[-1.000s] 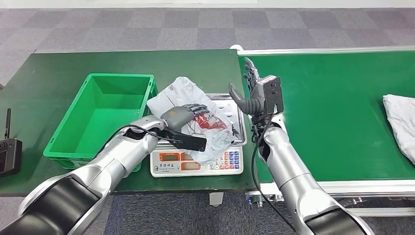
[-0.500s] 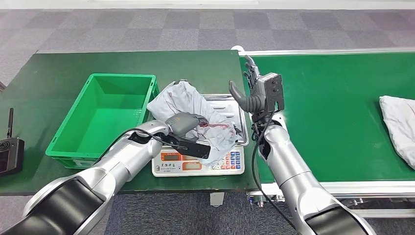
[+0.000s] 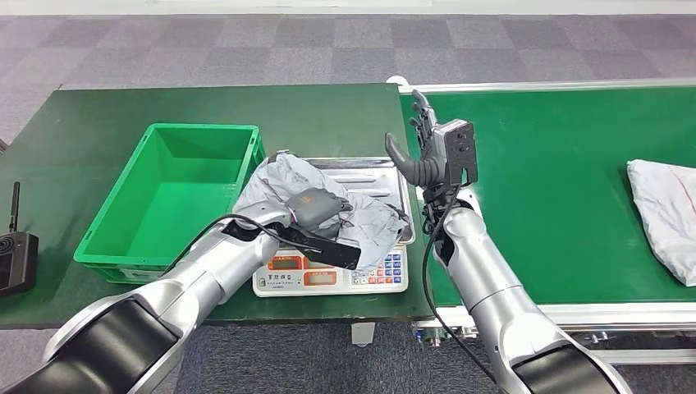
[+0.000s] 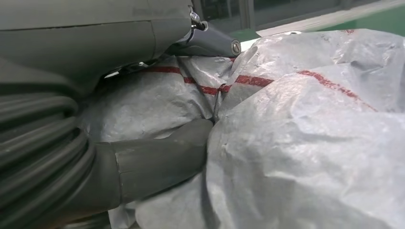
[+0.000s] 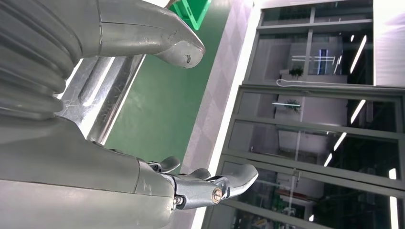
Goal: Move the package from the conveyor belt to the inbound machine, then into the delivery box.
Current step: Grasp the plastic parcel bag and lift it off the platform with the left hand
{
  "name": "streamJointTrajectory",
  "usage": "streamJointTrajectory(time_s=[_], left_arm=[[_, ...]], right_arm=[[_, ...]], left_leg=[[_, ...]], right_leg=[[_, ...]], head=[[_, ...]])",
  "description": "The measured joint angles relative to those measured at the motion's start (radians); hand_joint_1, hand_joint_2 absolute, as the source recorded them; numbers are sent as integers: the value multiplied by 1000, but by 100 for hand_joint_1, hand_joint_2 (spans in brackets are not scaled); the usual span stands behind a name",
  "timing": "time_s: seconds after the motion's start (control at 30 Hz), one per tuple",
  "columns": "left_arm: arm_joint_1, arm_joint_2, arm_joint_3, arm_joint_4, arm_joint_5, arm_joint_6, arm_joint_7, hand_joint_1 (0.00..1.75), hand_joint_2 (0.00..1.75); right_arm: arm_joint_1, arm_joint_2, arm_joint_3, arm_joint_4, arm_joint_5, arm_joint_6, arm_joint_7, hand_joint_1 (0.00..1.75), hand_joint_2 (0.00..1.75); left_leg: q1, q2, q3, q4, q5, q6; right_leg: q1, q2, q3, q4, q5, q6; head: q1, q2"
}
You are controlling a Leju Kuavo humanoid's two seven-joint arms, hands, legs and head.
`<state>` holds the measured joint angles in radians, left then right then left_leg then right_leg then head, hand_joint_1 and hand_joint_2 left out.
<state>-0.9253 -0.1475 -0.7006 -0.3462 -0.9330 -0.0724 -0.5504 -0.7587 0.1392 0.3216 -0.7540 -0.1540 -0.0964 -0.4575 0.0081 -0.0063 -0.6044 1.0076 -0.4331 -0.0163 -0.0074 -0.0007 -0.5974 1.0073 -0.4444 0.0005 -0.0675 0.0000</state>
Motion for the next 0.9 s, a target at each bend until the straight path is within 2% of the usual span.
streamJointTrajectory(time_s=[0.17,0.47,0.67,0.8,0.9], left_arm=[[-30,7,-7,-30,-9,3,0,175,175],[-105,62,-9,-179,48,-1,18,175,175],[-122,134,0,-269,78,54,85,175,175],[-113,192,31,-282,85,112,138,175,175],[-95,254,68,-264,83,143,202,175,175]], right_arm=[[4,0,0,4,-10,-4,-1,0,175],[17,-5,1,9,-23,-4,-5,0,175],[28,-7,1,13,-19,-15,-6,0,175],[44,-16,0,11,-7,-19,-7,0,175],[70,-29,-3,-7,3,-27,-7,0,175]], left_leg=[[0,0,-1,0,1,0],[0,0,-3,0,1,-1],[0,1,-3,0,1,-1],[0,2,-3,0,1,-1],[0,4,-2,-1,1,-1]], right_leg=[[1,0,-1,0,0,0],[0,0,-3,0,0,0],[0,1,-3,0,0,0],[1,2,-3,0,0,0],[1,4,-4,0,0,-1]], head=[[0,0],[0,0],[0,0],[0,0],[0,0]])
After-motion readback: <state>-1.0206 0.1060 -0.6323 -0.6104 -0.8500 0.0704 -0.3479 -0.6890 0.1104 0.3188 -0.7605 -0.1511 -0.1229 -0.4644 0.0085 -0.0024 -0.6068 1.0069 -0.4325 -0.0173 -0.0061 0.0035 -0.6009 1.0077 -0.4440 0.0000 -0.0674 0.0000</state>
